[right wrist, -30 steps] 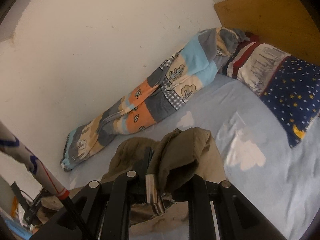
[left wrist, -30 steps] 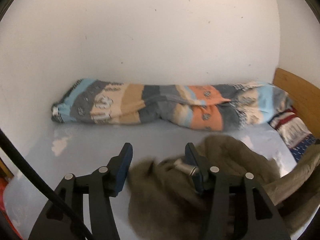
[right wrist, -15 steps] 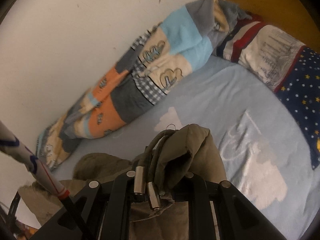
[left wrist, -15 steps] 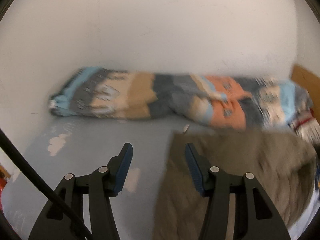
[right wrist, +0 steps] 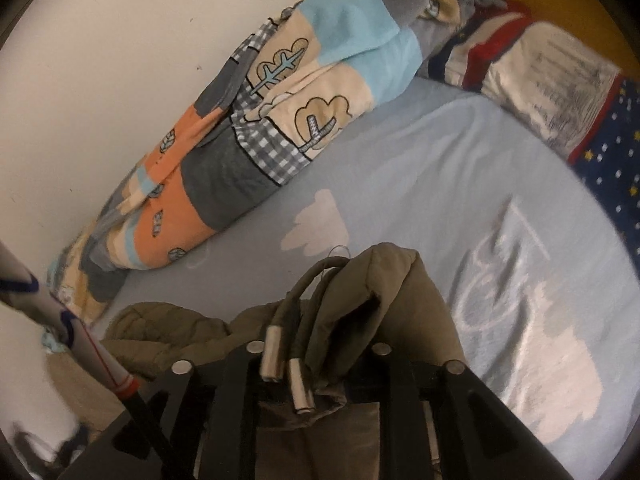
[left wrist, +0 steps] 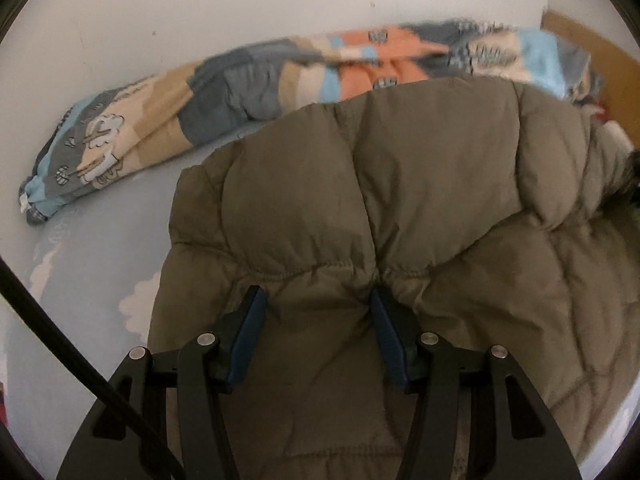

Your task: Fold large clothes

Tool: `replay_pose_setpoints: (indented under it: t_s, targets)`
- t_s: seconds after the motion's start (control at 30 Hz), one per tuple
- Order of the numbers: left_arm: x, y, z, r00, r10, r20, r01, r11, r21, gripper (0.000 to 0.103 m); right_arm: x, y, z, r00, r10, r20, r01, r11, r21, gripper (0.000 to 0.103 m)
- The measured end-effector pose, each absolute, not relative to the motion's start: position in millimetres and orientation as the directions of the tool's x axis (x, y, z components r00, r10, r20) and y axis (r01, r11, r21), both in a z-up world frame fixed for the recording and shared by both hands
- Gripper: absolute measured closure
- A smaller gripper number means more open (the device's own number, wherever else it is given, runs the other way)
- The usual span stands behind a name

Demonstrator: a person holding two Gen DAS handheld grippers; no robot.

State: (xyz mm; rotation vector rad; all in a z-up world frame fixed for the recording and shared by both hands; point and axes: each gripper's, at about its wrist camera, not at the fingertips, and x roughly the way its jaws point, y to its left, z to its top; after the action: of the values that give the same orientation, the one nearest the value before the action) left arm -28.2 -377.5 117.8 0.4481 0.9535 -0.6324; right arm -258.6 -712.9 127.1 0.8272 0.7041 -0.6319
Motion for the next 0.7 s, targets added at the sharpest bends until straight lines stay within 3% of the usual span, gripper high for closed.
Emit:
replay_pose_setpoints:
  t_s: [0.23,0.37,0.5,0.7]
  targets:
    - [-26.5,-387.8,109.4,0.434,-0.263,-0.862,0.673,0.73,0.116,0.049,-286.9,-712.1,157.9,0.723,-0.16,-0.672,0.638,0.526,0.562,0.056]
    - [-29.9,-383.2,123.7,0.431,-0.289,-0.855,0.668,0.739,0.087,0.05,-307.9,-694.8,186.0,0.748,-0.185,-0.637,0.603,0.59,0.537,0.054]
    - [-44.3,-377.0,145.2,0.436,-0.359,-0.825,0.69,0.722,0.051,0.05,-317.6,-664.5,202.1,0.746,-0.202,-0.634,0.562,0.702,0.438,0.054]
    - [-46.1,-402.9,125.5,0.411,-0.331,-0.85,0.718,0.692,0.077,0.049,-290.1,-622.7,163.2,0.638,-0.202,-0.743,0.515,0.829,0.217,0.055]
